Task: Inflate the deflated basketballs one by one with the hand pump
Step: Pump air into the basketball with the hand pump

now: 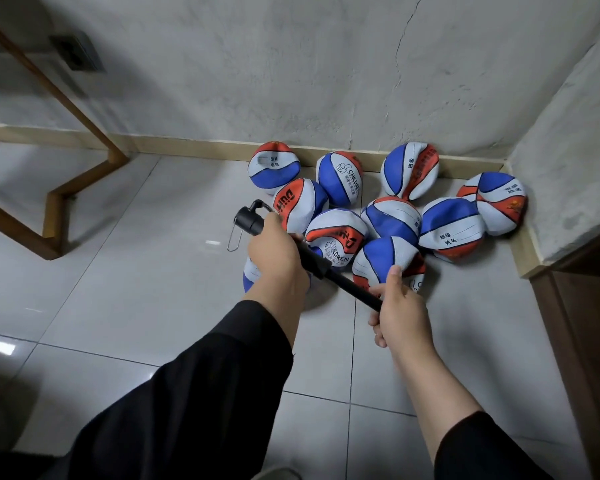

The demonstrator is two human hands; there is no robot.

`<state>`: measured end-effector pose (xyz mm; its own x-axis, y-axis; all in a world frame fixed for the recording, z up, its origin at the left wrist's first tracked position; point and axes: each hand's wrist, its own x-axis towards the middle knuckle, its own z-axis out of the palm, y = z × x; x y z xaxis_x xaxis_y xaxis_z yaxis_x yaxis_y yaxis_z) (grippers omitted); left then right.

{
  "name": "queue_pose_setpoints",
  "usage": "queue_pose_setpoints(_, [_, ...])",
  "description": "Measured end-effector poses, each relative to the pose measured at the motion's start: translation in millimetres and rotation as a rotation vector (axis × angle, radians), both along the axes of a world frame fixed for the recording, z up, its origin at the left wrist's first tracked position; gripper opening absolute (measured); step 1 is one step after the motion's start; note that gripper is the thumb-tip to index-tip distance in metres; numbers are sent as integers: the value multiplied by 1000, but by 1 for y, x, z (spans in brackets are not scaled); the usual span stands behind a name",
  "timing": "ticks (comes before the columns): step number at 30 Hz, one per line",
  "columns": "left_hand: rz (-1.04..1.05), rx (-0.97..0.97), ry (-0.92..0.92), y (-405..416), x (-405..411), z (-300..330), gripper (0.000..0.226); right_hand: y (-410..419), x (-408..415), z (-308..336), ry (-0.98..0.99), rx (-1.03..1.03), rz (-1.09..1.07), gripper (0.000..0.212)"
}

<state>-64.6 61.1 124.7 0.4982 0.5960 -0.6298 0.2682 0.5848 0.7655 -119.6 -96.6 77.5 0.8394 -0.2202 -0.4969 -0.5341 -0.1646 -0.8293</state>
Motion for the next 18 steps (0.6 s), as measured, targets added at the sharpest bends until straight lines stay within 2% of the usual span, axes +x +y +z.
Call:
queue_pose_setpoints(6, [-63,2,-14,-25,-11,-9,21,14,4,1,-58,-30,72,58])
queue_pose_setpoints(11, [-108,23,-24,-44,-15,-13,21,20,0,2,-78,-55,85,65])
queue_pose_setpoints(18, [-54,-41,-4,-33,-14,-7,22,14,-3,2,-118,-35,65,64])
